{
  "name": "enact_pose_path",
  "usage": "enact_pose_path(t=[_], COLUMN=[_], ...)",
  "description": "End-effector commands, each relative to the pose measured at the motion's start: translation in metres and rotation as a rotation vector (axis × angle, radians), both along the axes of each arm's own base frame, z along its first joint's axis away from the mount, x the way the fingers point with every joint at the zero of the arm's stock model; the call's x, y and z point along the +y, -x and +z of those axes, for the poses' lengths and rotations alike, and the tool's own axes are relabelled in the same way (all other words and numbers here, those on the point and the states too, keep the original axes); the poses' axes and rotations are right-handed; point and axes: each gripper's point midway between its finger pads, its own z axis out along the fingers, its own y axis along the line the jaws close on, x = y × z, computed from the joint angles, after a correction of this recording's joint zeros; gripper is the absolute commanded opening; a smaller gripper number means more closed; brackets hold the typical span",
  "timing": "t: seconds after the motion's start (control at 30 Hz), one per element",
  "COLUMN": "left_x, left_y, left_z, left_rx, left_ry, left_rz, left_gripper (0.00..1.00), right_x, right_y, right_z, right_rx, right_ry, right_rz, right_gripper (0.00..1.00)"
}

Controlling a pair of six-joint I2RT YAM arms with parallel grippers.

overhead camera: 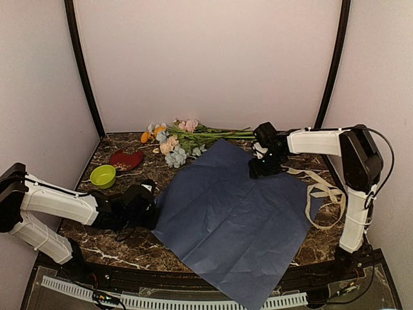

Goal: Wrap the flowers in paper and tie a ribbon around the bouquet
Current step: Adjust the flattened wrapping paper at the center of the board.

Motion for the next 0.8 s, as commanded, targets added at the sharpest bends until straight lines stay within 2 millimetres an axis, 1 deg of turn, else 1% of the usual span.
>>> enact_pose_path(t=[0.0, 0.03, 0.07, 0.1, 0.13, 0.2, 0.23, 0.3, 0.33, 0.4, 0.47, 0.53, 0.63, 0.7, 0.73, 0.77], left_x=[-0.006, -0.003, 0.0, 0.002, 0.003, -0.001, -0.004, -0.013, -0.017, -0.028, -0.036, -0.043, -0.055, -0.067, -0.062, -0.065], left_y=[-0.009, -0.008, -0.008, -0.008, -0.007, -0.007, -0.009, -0.017, -0.024, -0.043, -0.066, -0.093, -0.136, -0.161, -0.18, -0.193], left_z=[0.013, 0.014, 0.019, 0.024, 0.028, 0.041, 0.047, 0.064, 0.073, 0.093, 0.108, 0.113, 0.111, 0.105, 0.104, 0.1], left_rx=[-0.015, -0.011, -0.019, -0.024, -0.032, -0.056, -0.069, -0.097, -0.111, -0.141, -0.18, -0.197, -0.172, -0.158, -0.168, -0.171], left_ry=[0.027, 0.026, 0.033, 0.038, 0.039, 0.051, 0.06, 0.085, 0.101, 0.145, 0.154, 0.148, 0.168, 0.15, 0.123, 0.091], left_rz=[-0.014, -0.011, -0.01, -0.01, -0.016, -0.052, -0.072, -0.105, -0.116, -0.135, -0.144, -0.145, -0.14, -0.155, -0.136, -0.137], left_gripper=[0.0, 0.0, 0.0, 0.01, 0.1, 0.36, 0.45, 0.57, 0.59, 0.62, 0.65, 0.69, 0.72, 0.74, 0.74, 0.75], right_x=[-0.018, -0.023, -0.029, -0.034, -0.038, -0.04, -0.038, -0.034, -0.032, -0.026, -0.02, -0.014, -0.009, -0.009, -0.01, -0.011], right_y=[0.004, 0.009, 0.015, 0.021, 0.026, 0.035, 0.038, 0.04, 0.039, 0.034, 0.029, 0.023, 0.02, 0.02, 0.02, 0.021], right_z=[-0.024, -0.033, -0.041, -0.046, -0.05, -0.056, -0.058, -0.056, -0.051, -0.038, -0.024, -0.009, 0.004, 0.006, 0.006, 0.005], right_rx=[0.044, 0.061, 0.078, 0.085, 0.094, 0.111, 0.118, 0.122, 0.118, 0.098, 0.074, 0.047, 0.031, 0.031, 0.03, 0.03], right_ry=[0.109, 0.132, 0.15, 0.161, 0.169, 0.164, 0.153, 0.131, 0.118, 0.091, 0.065, 0.034, 0.01, 0.011, 0.016, 0.021], right_rz=[-0.03, -0.038, -0.047, -0.051, -0.054, -0.047, -0.038, -0.025, -0.021, -0.015, -0.007, 0.002, 0.012, 0.016, 0.015, 0.017], right_gripper=[0.65, 0.65, 0.65, 0.65, 0.64, 0.64, 0.64, 0.64, 0.64, 0.64, 0.64, 0.65, 0.65, 0.65, 0.65, 0.65])
